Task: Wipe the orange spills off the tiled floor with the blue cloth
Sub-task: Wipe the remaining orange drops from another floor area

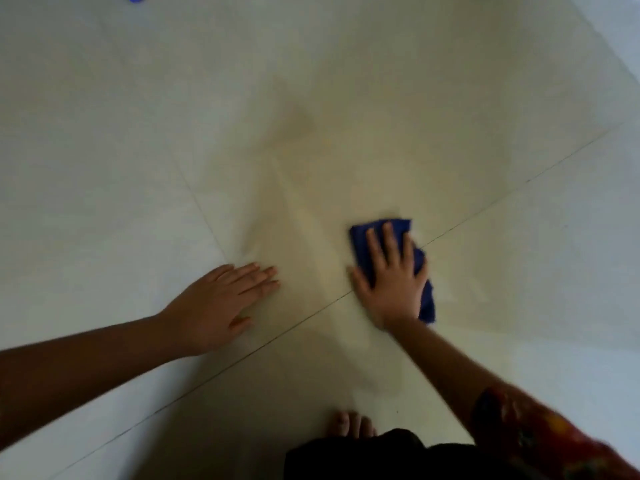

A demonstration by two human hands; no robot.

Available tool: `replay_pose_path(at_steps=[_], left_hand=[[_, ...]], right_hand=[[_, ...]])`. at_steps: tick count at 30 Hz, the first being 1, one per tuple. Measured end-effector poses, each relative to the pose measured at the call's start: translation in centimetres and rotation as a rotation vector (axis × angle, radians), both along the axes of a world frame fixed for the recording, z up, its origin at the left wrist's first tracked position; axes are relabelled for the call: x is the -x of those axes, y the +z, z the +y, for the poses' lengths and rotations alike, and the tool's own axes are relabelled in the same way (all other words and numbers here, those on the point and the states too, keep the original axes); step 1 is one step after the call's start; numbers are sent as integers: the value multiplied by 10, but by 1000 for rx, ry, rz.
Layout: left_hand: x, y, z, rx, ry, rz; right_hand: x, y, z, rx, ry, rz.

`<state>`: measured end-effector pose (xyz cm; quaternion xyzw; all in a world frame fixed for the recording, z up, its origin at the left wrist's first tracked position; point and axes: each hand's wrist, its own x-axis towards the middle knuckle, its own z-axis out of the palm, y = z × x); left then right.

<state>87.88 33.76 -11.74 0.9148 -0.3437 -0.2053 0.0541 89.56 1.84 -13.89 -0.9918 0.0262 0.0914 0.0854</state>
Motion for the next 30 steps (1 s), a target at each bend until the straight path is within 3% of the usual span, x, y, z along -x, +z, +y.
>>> replay_pose_path(at_steps=[3,5,9,12,14,16,18,20,24,30], left_hand=[[15,6,20,39,35,50],[23,13,28,83,77,72],[36,24,37,142,92,43],[36,25,34,148,139,36],[29,20,28,124,154,-3],[22,13,23,69,187,-25],[18,0,19,33,205,-9],[14,-11,16,20,201,-23],[9,-19,9,7,225,-37],[14,-24,0,2,235,-80]], right_hand=[[74,1,67,-77,296,1],[86,11,93,-248,348,59],[60,58,94,-1079,-49,269],[33,74,64,-1198,-264,330],[20,74,46,-1066,-334,240],[13,64,45,-666,-327,7],[14,53,68,-285,-34,-110],[30,30,90,-73,238,-33],[39,3,55,-3,309,34],[-109,3,18,-14,-225,-1]])
